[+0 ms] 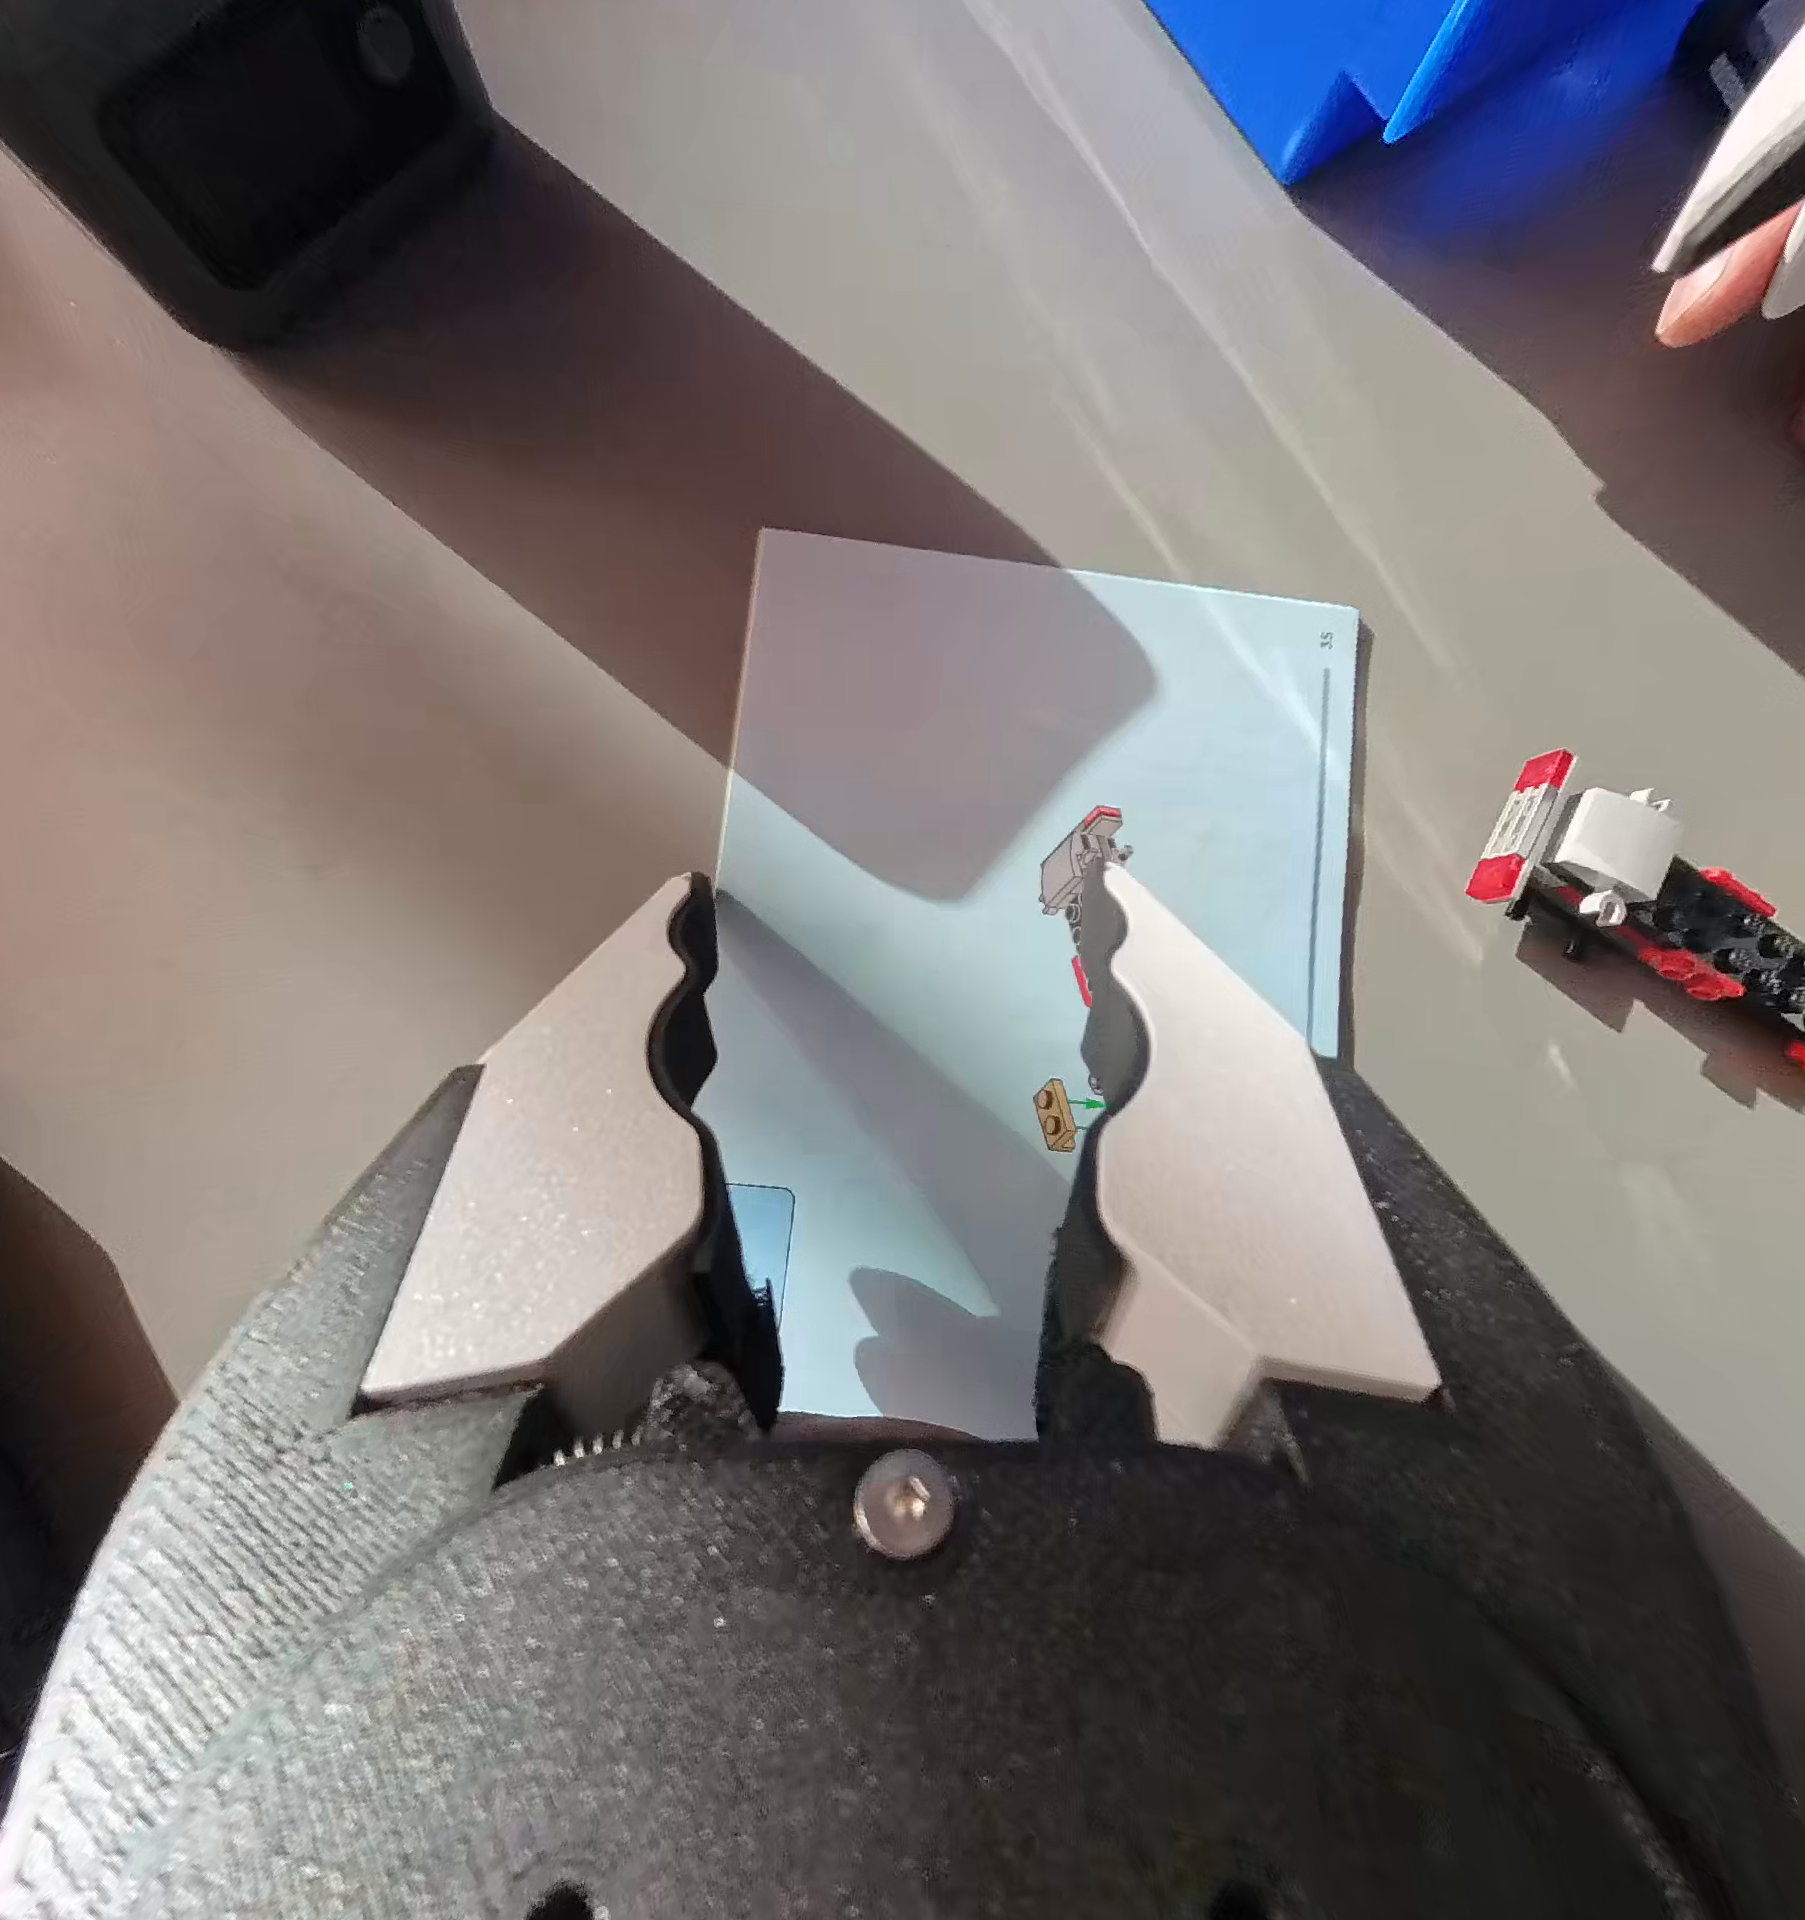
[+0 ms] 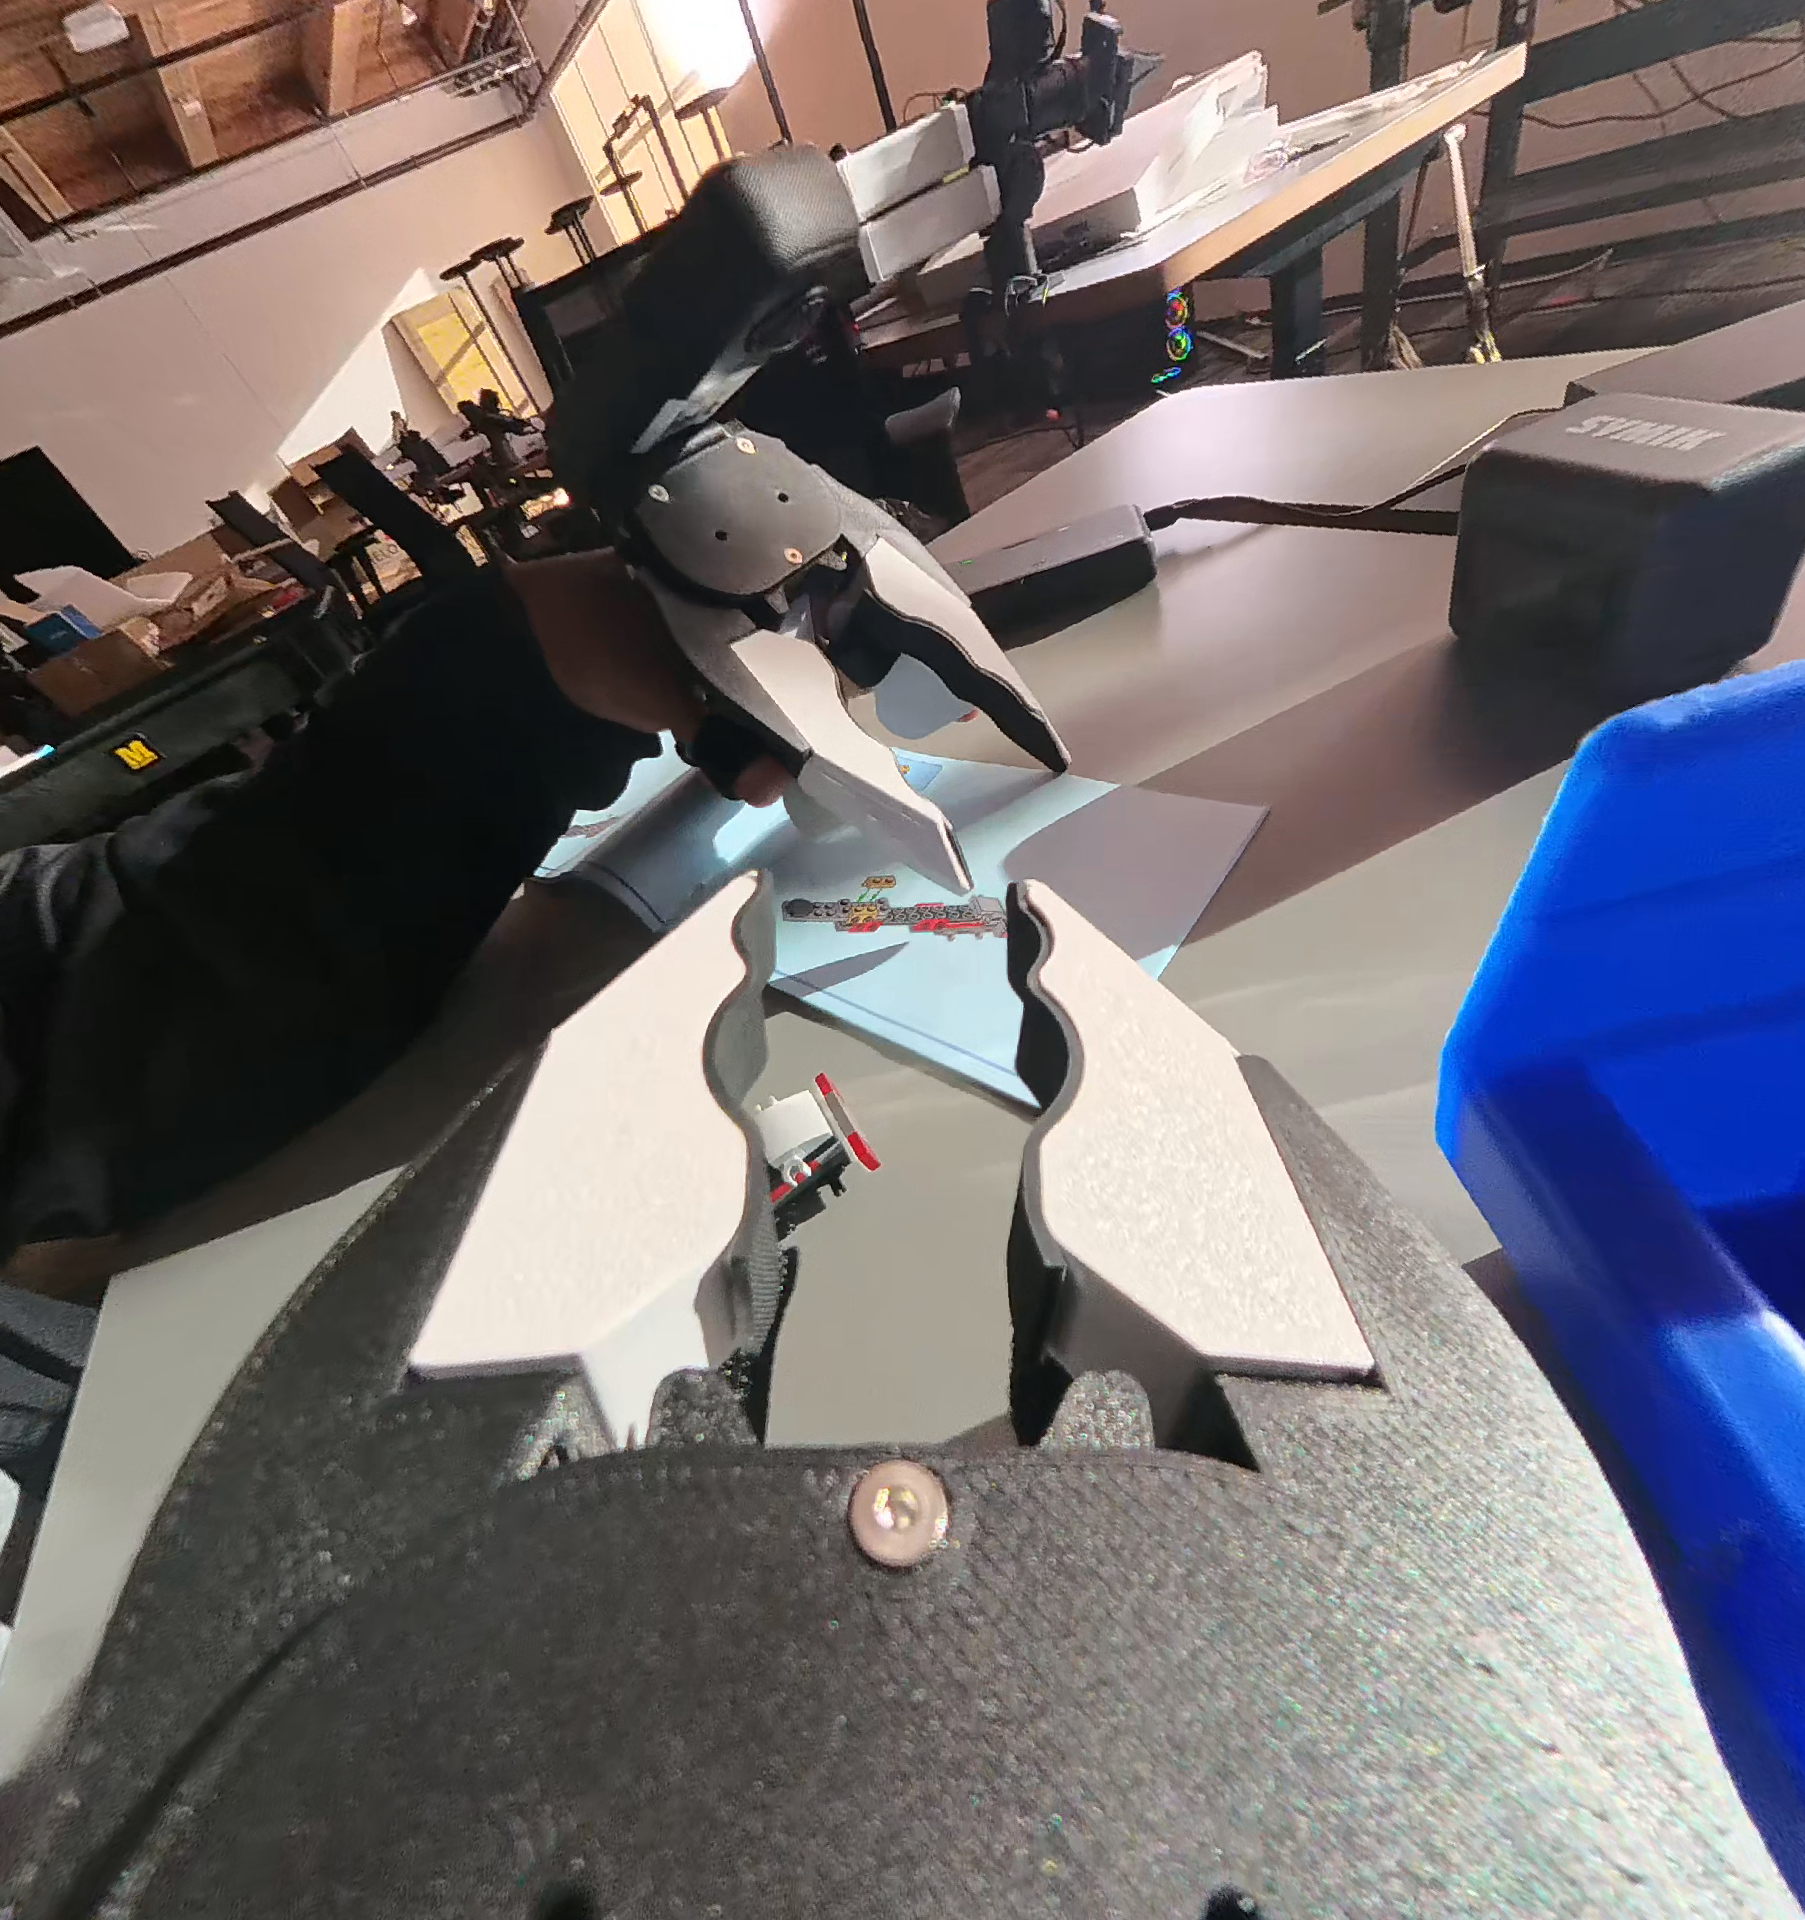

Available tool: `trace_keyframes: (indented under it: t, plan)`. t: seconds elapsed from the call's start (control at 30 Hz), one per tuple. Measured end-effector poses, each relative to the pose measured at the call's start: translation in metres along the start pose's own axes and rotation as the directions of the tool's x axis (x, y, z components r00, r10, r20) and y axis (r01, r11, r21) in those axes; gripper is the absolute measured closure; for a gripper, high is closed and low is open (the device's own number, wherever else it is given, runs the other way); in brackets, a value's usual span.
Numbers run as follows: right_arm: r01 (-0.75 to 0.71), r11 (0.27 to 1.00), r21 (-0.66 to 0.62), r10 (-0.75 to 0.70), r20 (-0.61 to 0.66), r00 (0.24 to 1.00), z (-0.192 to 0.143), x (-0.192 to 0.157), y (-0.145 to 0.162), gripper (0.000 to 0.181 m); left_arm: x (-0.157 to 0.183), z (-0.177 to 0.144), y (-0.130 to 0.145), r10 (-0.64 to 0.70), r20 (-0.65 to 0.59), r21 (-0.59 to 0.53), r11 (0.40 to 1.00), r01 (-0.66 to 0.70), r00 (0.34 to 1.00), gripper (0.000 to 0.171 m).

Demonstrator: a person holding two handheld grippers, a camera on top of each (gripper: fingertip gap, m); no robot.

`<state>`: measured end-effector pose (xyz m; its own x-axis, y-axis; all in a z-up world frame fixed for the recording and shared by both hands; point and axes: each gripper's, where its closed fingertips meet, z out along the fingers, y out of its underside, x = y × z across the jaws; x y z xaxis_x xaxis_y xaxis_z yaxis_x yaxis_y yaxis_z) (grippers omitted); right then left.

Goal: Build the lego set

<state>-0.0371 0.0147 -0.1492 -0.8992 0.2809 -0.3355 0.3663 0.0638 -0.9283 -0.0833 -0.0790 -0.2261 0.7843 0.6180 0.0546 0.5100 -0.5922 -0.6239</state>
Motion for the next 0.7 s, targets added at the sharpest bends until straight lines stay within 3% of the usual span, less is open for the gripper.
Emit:
trace_keyframes:
  t: [0.5,0.7]
  plan:
    - [-0.021,1.0,-0.004,0.021,-0.021,1.0,0.001,0.006,0.001,0.135,-0.003,-0.014,-0.008,0.033,0.011,0.065,0.997,-0.033,0.999,0.131]
    - [-0.06,0.993,-0.099,0.048,-0.113,0.992,0.012,0.022,0.011,0.134,-0.002,-0.019,-0.01,0.042,0.0,0.098,0.994,-0.042,0.999,0.144]
